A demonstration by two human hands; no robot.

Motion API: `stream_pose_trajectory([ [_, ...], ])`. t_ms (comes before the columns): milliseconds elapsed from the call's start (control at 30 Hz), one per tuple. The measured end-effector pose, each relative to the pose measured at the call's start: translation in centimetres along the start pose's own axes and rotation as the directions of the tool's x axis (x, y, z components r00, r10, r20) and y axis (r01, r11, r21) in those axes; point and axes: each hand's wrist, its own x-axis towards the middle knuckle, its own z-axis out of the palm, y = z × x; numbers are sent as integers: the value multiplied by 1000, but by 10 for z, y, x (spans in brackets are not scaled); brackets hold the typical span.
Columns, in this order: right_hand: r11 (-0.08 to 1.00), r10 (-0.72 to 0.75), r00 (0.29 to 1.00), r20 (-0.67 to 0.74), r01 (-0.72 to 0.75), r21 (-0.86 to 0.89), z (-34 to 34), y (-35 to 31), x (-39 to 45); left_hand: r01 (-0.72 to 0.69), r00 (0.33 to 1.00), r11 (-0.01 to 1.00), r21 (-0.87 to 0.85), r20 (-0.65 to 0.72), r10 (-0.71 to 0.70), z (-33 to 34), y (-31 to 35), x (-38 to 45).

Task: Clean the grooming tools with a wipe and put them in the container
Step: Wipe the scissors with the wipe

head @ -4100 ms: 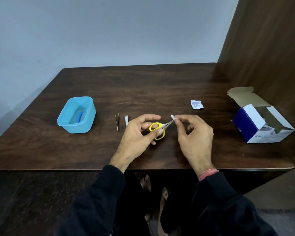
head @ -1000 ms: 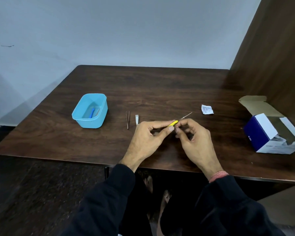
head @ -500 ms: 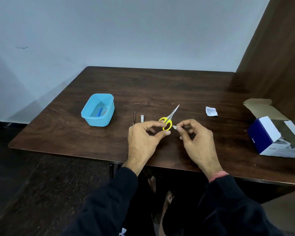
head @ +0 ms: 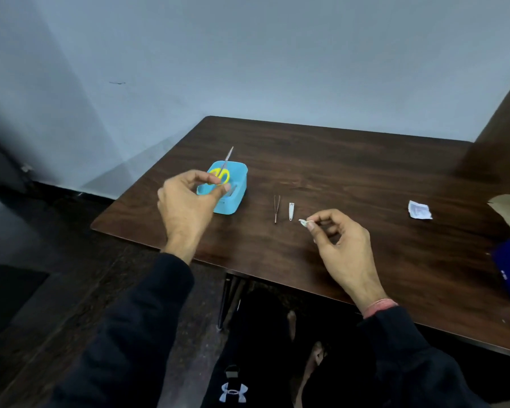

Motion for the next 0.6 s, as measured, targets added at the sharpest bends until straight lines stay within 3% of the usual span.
stream_pose_trajectory([
  [267,999,-15,997,72,18,-32,15,-3,-7,40,977,938,344,185,-110,-13,-6,55],
  [600,1000,15,999,50,-15,3,13,2,-6,51,929,886,461,303,-211,-2,8,73],
])
